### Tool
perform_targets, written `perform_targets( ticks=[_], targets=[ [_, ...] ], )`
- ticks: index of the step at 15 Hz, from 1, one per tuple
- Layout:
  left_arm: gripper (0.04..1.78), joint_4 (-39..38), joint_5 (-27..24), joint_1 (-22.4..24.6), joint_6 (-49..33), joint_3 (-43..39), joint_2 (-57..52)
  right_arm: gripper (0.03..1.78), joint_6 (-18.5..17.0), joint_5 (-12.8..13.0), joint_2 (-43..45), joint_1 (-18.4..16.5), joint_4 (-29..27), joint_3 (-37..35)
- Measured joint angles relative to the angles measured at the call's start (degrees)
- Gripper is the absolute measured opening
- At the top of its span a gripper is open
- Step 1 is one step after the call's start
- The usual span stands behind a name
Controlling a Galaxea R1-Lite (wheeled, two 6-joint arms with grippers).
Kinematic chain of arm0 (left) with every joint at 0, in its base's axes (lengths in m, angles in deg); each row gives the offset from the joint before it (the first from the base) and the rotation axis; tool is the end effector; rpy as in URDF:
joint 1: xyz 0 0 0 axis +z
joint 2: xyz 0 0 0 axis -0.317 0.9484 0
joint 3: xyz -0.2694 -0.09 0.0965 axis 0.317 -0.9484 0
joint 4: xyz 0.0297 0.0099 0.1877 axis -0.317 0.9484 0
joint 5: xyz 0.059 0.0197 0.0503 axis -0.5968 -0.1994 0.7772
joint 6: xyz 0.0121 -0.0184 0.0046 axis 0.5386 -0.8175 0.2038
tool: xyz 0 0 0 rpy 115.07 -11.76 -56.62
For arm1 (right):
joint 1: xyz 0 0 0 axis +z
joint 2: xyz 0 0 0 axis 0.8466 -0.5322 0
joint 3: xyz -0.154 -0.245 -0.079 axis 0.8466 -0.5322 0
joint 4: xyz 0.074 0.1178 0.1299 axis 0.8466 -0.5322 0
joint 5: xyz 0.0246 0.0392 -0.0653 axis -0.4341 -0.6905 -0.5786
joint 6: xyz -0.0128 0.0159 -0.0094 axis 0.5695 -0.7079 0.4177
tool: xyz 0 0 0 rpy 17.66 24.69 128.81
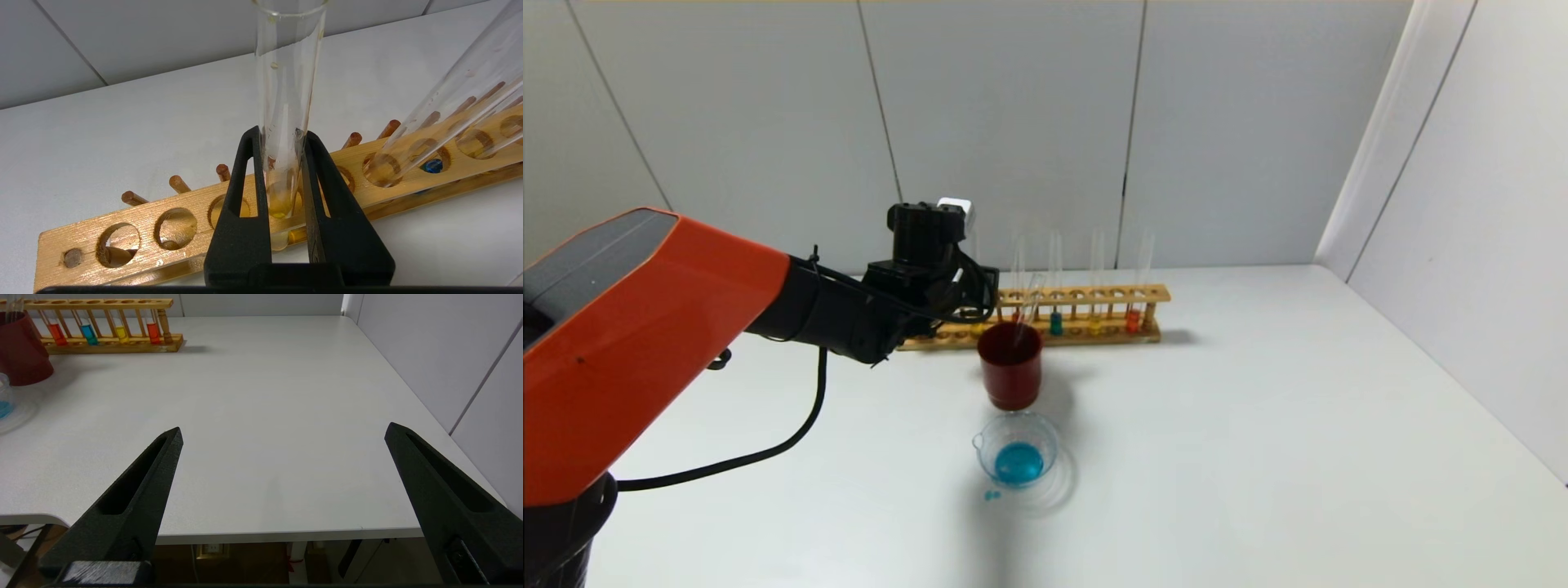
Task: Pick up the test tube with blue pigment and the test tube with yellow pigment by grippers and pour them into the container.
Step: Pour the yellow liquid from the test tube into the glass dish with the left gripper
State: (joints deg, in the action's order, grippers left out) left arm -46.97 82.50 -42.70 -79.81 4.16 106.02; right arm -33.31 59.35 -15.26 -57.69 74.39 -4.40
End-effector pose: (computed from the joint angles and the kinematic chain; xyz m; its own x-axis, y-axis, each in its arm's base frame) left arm 0.4091 -0.1791 0.1492 0.9409 -0.2065 -0.2686 0.2191 0.9756 0.0173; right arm -0.0228 -0.0001 0.0756 1.0000 -0.0001 0.0014 0.0001 1.0000 0.0092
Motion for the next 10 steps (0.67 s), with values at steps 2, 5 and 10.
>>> perform_targets(
  ticks=[2, 5, 10],
  targets=[
    [0.27, 0.0, 0.0, 0.0, 0.0, 0.0, -0.1, 1.74, 0.0, 0.0, 0.0, 0.0, 0.0, 0.0],
    [0.27, 0.2, 0.1, -0.1, 0.0, 0.0, -0.7, 1.74, 0.0, 0.0, 0.0, 0.0, 0.0, 0.0],
    [0.27, 0.2, 0.4, -0.2, 0.4, 1.1, -2.7, 1.74, 0.0, 0.0, 0.0, 0.0, 0.0, 0.0]
  ],
)
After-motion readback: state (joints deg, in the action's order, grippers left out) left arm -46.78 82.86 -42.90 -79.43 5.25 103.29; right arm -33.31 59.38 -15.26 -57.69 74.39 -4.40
